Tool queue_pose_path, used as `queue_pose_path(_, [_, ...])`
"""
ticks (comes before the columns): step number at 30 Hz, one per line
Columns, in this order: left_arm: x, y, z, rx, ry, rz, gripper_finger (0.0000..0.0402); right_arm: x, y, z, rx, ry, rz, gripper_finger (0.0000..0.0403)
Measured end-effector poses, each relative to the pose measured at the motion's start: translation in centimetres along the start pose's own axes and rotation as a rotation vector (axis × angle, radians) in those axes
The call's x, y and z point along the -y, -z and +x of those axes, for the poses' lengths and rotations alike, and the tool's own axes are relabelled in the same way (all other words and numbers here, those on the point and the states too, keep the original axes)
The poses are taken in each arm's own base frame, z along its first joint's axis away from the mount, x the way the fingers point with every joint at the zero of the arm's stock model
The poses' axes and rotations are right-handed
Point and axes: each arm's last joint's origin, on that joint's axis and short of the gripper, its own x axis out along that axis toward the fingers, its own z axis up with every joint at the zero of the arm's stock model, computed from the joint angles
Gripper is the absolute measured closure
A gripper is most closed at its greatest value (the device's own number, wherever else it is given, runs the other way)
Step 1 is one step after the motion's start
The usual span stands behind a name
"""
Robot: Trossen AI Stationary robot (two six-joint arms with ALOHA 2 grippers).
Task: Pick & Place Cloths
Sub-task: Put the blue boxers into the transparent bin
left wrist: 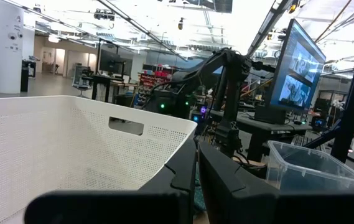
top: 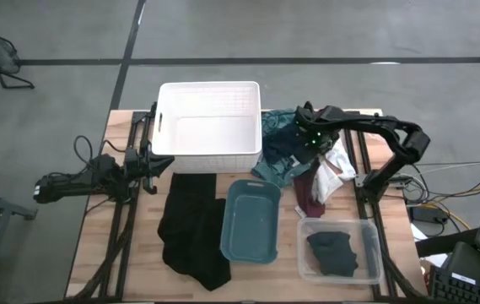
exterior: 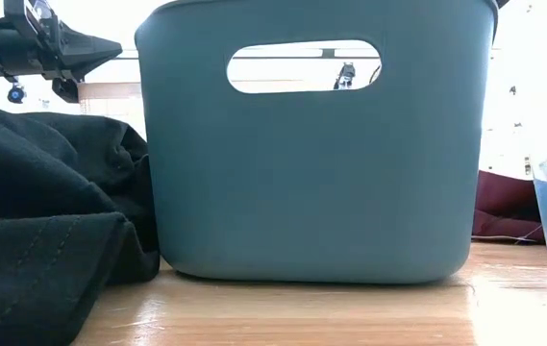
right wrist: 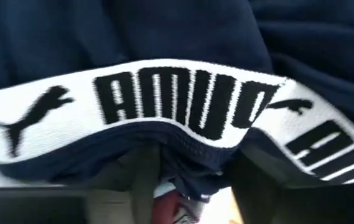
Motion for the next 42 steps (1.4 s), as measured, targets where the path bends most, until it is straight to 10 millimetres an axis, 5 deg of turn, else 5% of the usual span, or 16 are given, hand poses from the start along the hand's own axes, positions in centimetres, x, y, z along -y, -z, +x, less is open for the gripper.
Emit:
queue_pose_path(8, [0.0, 0.0, 0.0, 0.0, 0.0, 0.0, 0.0378, -0.5, -0.8, -3.2, 0.112, -0.071, -0.013, 0.0381])
queue_pose_path(24, [0.0, 0.0, 0.0, 0.0, 0.0, 0.0, 0.0378, -2.3, -1.0, -11.4, 0.136, -0.434, 0.023, 0.0393])
queue_pose_path(34, [0.0, 0.0, 0.0, 0.0, 0.0, 0.0, 0.0378, -1.2, 4.5, -19.5, 0.258, -0.518, 0.076, 0.0394])
queue_pose_path(42, [0.0, 0.0, 0.0, 0.0, 0.0, 0.0, 0.0378, 0.0, 10.5, -24.2, 0.316, -0.778, 0.156, 0.0394])
